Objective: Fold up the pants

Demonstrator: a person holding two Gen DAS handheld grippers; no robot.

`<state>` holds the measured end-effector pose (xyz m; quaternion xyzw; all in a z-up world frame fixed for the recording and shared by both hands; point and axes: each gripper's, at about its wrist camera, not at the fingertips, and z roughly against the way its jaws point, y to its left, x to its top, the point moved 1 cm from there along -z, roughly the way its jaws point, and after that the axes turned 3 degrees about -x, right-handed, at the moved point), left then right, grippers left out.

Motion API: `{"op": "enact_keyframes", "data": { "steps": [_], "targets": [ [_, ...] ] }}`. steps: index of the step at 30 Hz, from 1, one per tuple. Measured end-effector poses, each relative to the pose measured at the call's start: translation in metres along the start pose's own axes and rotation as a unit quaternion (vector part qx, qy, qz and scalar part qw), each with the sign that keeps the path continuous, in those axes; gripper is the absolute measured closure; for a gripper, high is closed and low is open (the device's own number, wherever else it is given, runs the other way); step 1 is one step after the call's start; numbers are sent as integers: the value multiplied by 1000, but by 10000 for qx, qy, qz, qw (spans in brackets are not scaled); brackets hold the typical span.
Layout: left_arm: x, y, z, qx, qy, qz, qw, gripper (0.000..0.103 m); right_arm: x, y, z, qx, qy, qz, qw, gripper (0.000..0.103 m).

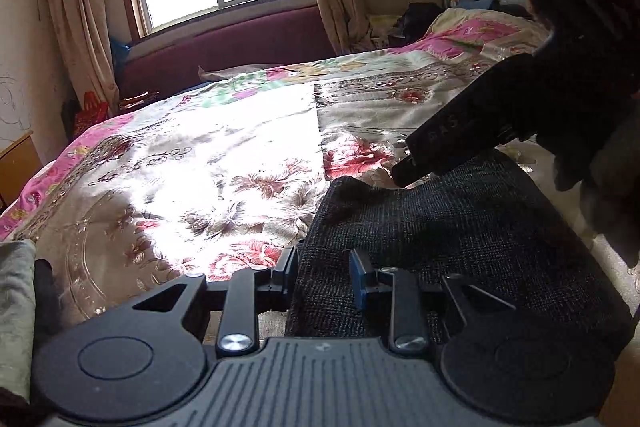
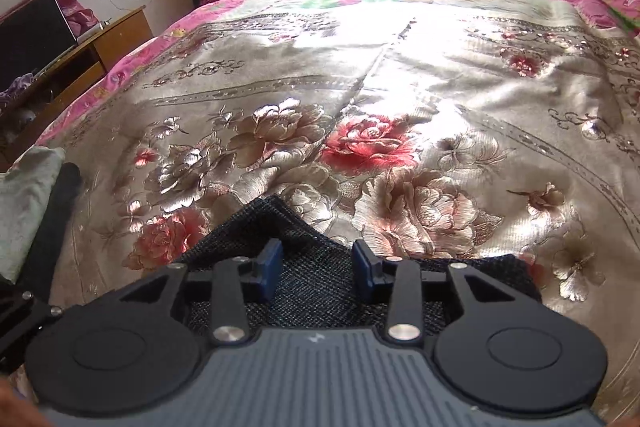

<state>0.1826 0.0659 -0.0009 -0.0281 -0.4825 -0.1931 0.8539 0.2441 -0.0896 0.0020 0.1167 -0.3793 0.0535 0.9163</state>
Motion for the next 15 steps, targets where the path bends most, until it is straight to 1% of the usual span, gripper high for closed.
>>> {"op": "enact_keyframes", "data": {
  "steps": [2,4,6,8,9,10,12,14,15],
  "targets": [
    [1,4,-2,50,18,58,10000,59,-10,-8,22,-100,-88,11,9999,62],
    [-1,10,-8,-25,128,257,9996,59,-25,-20,38,-183,-41,-94,9998,62],
    [-7,13,-18,-94,349,448,9983,59,-40,-31,42,-255,96,-223,9994,60],
    [-13,12,-23,-105,464,533,9974,59,-59,-41,36,-309,268,-363,9985,60],
    [-14,10,-23,-90,484,529,9974,59,-65,-45,33,-270,309,-481,9980,60],
    [-15,6,-22,-52,483,467,9977,59,-67,-48,30,-227,324,-598,9974,60],
    [-12,0,-19,-10,494,167,9986,59,-64,-53,30,-153,348,-772,9963,60],
    [-6,1,-15,-61,462,-80,9989,58,-62,-60,38,-38,270,-981,9948,59],
    [-3,3,-12,-121,426,-142,9989,56,-63,-67,44,67,257,-1181,9926,56]
  ]
}}
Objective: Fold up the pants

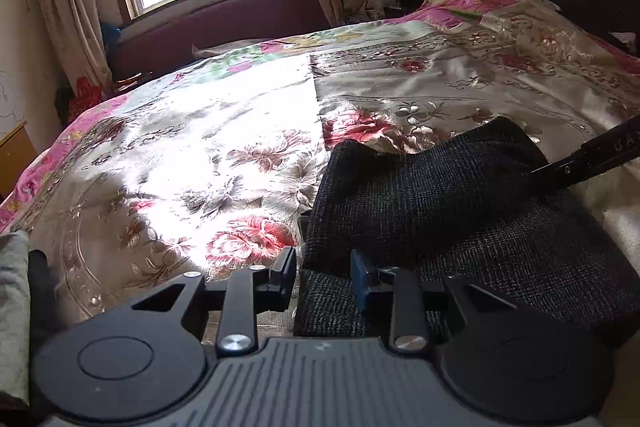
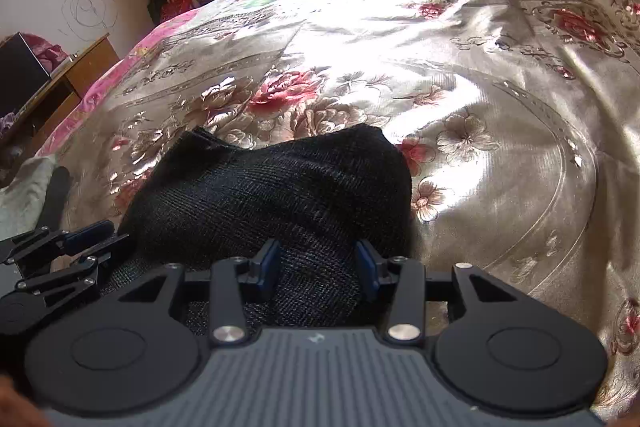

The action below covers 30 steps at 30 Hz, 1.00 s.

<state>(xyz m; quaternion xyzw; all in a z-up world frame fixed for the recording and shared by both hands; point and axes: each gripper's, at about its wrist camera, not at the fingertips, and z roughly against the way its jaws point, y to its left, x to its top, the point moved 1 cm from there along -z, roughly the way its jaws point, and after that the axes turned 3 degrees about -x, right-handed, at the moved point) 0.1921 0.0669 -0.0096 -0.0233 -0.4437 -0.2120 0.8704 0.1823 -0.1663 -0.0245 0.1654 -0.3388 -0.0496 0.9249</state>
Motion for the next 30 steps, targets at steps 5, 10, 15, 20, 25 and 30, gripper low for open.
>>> {"op": "enact_keyframes", "data": {
  "steps": [5,10,15,20,25,30],
  "targets": [
    [-2,23,-4,-257,51,356,9990,40,-9,-29,5,201,141,-595,9979,44],
    [-6,37,-19,-651,292,1111,9912,36,-18,-39,-11,937,492,-1231,9867,39],
    [-12,41,-21,-918,491,1558,9823,35,-11,-39,-21,911,609,-1151,9873,48],
    [-16,10,-5,-773,375,1388,9866,40,5,-45,-24,821,627,-947,9901,61],
    [-8,-14,20,-218,156,726,9970,41,6,-36,-25,657,626,-649,9938,59],
    [-6,-4,26,-376,268,990,9940,50,7,-39,-19,743,600,-714,9929,54]
  ]
}}
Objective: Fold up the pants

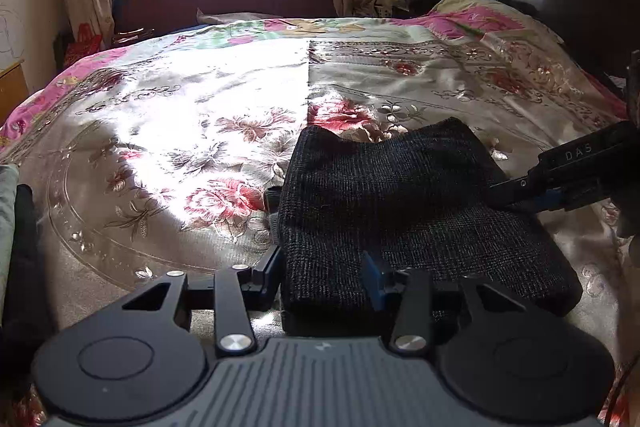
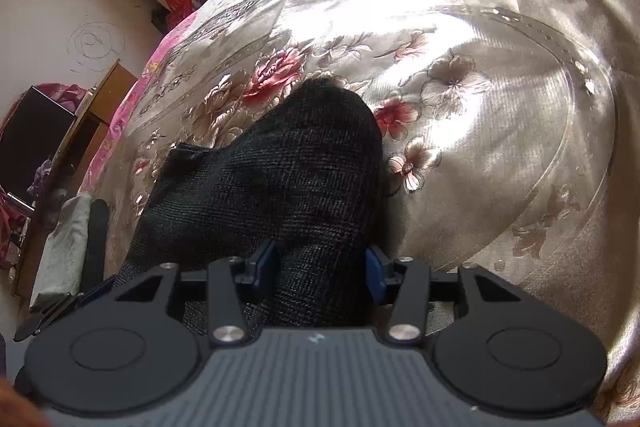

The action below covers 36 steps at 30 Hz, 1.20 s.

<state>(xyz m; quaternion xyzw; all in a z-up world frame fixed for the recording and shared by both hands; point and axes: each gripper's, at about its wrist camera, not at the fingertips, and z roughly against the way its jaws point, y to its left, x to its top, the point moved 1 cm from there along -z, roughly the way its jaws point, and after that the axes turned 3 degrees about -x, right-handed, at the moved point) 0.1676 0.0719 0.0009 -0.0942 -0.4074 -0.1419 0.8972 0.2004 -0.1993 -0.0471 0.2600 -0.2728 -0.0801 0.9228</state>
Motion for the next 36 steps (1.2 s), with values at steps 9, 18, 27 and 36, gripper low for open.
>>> {"op": "enact_keyframes", "data": {
  "steps": [9,18,27,36],
  "targets": [
    [3,24,-10,-449,260,1011,9935,69,5,2,-7,-23,-44,-32,10000,56],
    [-4,11,8,-768,264,1231,9891,73,6,1,-5,-235,-200,303,9991,65],
    [-6,-8,21,-69,82,250,9996,64,-1,26,36,-733,-682,785,9919,59],
    [-17,-25,14,273,29,-33,9996,62,-37,53,16,-956,-268,1240,9873,48]
  ]
}}
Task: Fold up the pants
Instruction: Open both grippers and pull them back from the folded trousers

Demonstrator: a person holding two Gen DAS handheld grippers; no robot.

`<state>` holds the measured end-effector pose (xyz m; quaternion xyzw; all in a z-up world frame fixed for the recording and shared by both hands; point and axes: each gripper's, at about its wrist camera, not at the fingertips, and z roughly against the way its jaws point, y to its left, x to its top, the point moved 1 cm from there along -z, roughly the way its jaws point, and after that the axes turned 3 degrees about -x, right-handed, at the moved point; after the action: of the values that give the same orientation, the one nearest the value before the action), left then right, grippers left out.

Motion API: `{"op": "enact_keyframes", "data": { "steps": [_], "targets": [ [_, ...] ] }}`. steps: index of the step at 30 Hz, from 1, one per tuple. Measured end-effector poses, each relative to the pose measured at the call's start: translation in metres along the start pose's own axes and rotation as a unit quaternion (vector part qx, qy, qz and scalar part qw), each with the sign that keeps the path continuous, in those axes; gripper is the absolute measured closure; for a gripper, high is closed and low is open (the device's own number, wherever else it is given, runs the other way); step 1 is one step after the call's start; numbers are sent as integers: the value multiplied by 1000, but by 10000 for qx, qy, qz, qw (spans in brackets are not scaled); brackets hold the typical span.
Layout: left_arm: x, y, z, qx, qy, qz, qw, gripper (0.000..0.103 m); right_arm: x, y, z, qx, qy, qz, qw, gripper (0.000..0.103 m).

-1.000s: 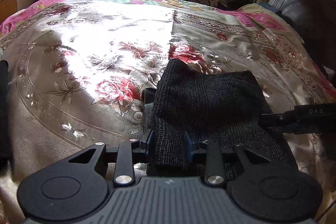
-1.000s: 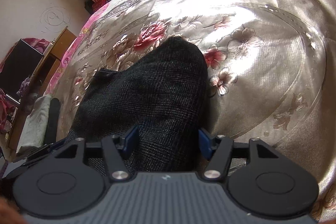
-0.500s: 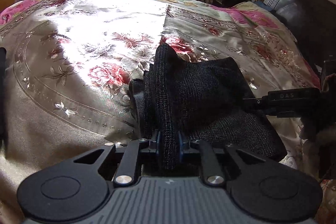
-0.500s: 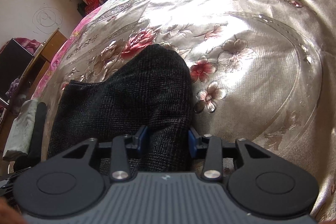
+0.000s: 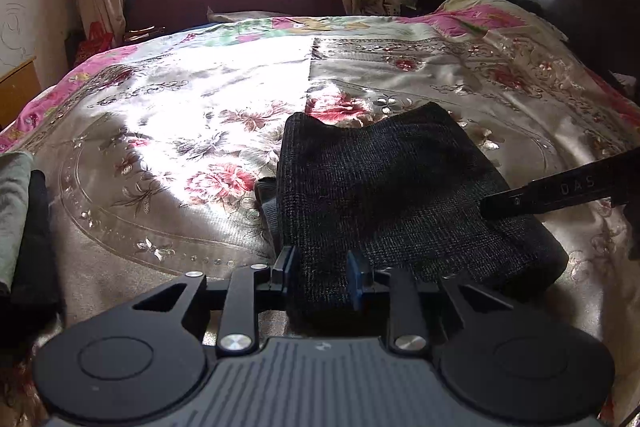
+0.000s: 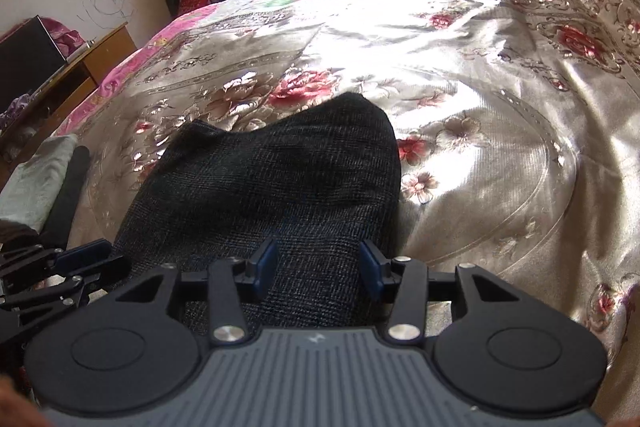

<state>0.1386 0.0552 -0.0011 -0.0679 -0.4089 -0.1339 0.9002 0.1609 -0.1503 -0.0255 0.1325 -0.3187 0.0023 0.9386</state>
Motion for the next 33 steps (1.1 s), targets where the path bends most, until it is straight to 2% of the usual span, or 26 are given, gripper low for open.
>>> {"op": "enact_keyframes", "data": {
  "steps": [2,3,5,8,10,18,25,33],
  "targets": [
    [-2,-4,-1,134,63,-97,9998,61,-1,7,2,-259,-3,189,9995,49],
    [-1,-5,3,140,66,-53,9999,61,0,10,10,-254,-70,144,9995,49],
    [3,-4,16,38,-41,136,9999,60,0,12,30,50,-192,-14,9998,51],
    [8,-8,37,69,-264,291,9992,54,-6,22,52,74,-326,-27,9994,50],
    [7,-14,48,76,-417,356,9985,46,-15,29,61,101,-353,30,9993,50],
    [-5,-32,66,293,-503,238,9980,37,-45,38,77,193,-357,-225,9989,50],
    [-5,-43,76,399,-692,93,9968,22,-52,38,87,153,-391,-277,9987,50],
    [-6,-49,82,502,-790,-4,9956,18,-56,38,91,148,-425,-312,9985,50]
  ]
}}
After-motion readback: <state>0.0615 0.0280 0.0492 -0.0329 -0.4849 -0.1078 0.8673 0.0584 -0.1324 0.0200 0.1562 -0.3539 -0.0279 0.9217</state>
